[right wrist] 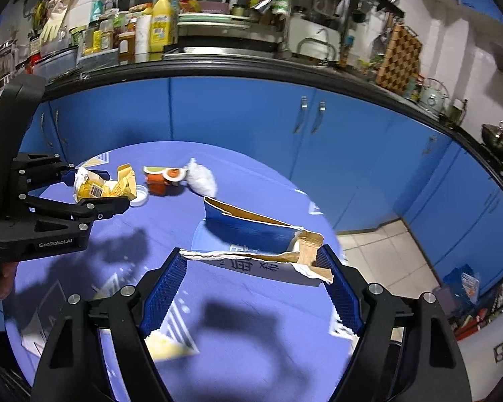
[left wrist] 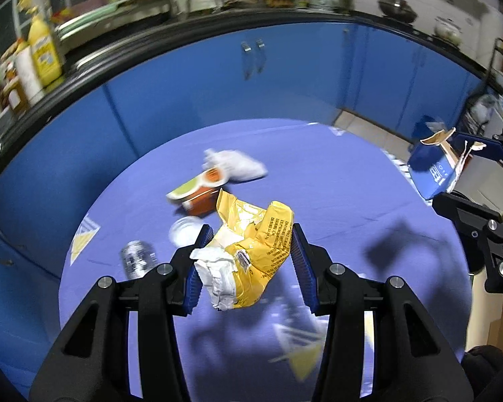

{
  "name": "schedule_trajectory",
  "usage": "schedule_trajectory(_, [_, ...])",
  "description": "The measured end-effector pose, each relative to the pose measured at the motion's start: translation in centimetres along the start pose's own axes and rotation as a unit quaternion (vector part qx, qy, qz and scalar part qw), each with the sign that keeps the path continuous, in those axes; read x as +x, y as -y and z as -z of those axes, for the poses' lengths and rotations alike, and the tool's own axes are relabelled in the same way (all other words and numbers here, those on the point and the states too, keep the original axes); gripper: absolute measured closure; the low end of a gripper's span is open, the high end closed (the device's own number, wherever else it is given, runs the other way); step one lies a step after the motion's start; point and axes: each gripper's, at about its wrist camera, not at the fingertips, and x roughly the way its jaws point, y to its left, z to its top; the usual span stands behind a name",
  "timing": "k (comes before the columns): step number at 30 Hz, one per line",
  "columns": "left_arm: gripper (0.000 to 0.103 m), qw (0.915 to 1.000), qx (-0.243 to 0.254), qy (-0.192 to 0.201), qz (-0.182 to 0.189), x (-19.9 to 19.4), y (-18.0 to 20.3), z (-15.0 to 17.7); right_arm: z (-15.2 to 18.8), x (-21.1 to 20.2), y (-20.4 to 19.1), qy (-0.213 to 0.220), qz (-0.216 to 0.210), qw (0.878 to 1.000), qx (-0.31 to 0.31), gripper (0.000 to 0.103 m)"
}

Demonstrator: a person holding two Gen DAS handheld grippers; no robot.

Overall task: Collect trash
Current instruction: 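Carry the wrapper and tissue with the left tool while the right carries the box to the bin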

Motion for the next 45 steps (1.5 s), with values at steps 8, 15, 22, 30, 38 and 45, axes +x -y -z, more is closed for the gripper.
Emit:
schedule_trajectory(8, [0.055,0.9986,0.044,0.020,0.021,-1.9,5.7,-1.3,2.5,-4.1,4.3,0.012,0.042,0.999,0.028,0.025])
schedule_trajectory(15, [0.055,0.9958,0.079,0.032,0.035,-3.0,10.3,-2.5,4.5,-6.9,7.8,0.021,0.076,0.996,0.051,0.025])
schedule_trajectory(22, [0.055,0.9921,0.109,0.040,0.047,-3.7,15.1,-3.9,7.1,-9.0,12.0,0.025,0.121,0.989,0.083,0.025])
schedule_trajectory(30, [0.055,0.9859,0.150,0.041,0.061,-3.4,20.4,-5.1,10.1,-10.6,15.5,0.021,0.159,0.982,0.102,0.025])
schedule_trajectory(38, [0.055,0.9782,0.189,0.043,0.075,-3.0,25.4,-6.1,12.5,-11.6,18.9,0.022,0.184,0.974,0.130,0.009])
schedule_trajectory(45, [0.055,0.9717,0.211,0.034,0.101,-2.2,30.1,-6.7,15.1,-12.8,21.4,0.019,0.243,0.960,0.141,0.009])
